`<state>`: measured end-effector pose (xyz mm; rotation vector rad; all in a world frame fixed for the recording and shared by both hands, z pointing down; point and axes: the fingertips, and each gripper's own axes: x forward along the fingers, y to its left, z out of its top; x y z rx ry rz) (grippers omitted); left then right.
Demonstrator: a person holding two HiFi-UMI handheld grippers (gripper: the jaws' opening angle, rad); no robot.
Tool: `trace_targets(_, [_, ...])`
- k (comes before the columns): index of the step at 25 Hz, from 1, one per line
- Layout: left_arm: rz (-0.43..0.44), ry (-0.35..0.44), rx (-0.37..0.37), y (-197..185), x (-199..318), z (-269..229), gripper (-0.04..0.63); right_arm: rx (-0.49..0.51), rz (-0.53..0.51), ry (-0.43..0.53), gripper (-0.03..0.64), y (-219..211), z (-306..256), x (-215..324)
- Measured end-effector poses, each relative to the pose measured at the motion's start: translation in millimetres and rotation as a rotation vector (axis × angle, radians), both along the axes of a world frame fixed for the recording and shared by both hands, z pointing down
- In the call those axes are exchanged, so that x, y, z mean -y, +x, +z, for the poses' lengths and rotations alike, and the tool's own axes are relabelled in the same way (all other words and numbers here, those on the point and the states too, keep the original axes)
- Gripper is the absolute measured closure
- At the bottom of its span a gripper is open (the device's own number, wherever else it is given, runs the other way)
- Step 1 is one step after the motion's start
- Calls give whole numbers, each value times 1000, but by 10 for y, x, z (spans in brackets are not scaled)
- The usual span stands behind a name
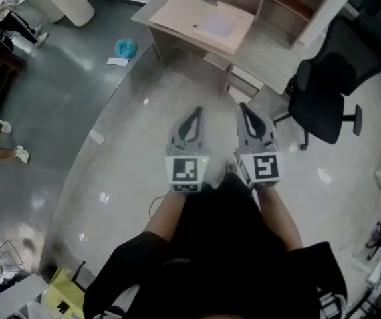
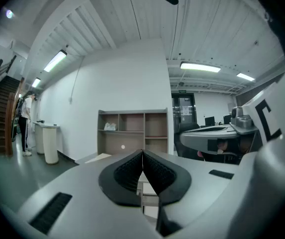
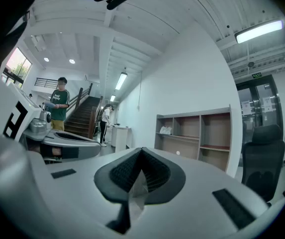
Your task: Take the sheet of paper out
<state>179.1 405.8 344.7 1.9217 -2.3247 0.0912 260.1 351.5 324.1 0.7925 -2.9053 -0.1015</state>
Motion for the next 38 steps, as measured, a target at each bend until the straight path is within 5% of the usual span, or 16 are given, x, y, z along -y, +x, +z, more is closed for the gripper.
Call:
trace_targets(11, [15, -47, -14, -295, -176, 221, 551, -29, -5, -7, 600, -284, 216, -195])
trace_targets(19, [26, -82, 1, -532, 202, 377, 551, -16, -13, -22, 600, -605, 349, 265])
trace_targets(38, [73, -208, -14, -1131, 2171, 561, 551, -20, -55, -104, 600, -1294, 501, 2160])
